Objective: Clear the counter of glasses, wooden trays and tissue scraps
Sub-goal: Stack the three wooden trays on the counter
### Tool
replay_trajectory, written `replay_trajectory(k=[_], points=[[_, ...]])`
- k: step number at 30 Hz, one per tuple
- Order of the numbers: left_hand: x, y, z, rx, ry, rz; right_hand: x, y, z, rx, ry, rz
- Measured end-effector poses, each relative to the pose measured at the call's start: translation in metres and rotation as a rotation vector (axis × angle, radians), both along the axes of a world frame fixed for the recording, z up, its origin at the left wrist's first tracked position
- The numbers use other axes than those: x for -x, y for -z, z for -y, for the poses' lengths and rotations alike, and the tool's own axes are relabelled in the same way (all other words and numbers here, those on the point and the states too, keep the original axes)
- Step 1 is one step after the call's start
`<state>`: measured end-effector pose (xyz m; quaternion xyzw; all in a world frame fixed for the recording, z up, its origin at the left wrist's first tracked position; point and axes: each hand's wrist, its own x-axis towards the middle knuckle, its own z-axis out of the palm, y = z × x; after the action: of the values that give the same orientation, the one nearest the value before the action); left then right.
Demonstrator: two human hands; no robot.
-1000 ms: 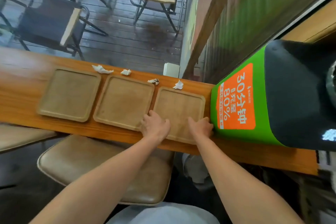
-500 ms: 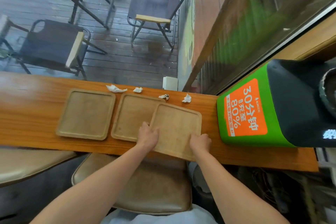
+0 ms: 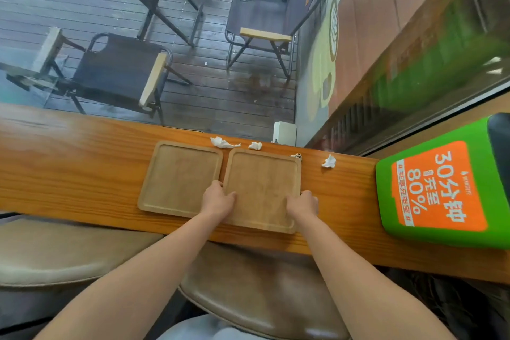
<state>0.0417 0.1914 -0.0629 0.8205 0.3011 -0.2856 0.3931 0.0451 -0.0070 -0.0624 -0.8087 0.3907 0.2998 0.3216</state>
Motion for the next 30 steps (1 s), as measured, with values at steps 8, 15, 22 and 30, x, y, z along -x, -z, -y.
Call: replay_trajectory(k=[8,15,22,30], points=[[-0.004,0.014,-0.010,-0.038,0.065,0.029,0.002,0.009,-0.006,-0.046,0.010,-0.010],[-0.001,0.019,-0.005,-0.101,0.085,0.032,0.003,0.007,-0.007,-0.030,-0.036,-0.010],[0.000,0.017,0.002,-0.137,0.066,0.029,0.004,0.006,-0.005,-0.090,-0.055,-0.035],[0.001,0.013,-0.005,-0.060,0.063,0.001,0.006,-0.002,0.006,-0.176,-0.091,-0.025]])
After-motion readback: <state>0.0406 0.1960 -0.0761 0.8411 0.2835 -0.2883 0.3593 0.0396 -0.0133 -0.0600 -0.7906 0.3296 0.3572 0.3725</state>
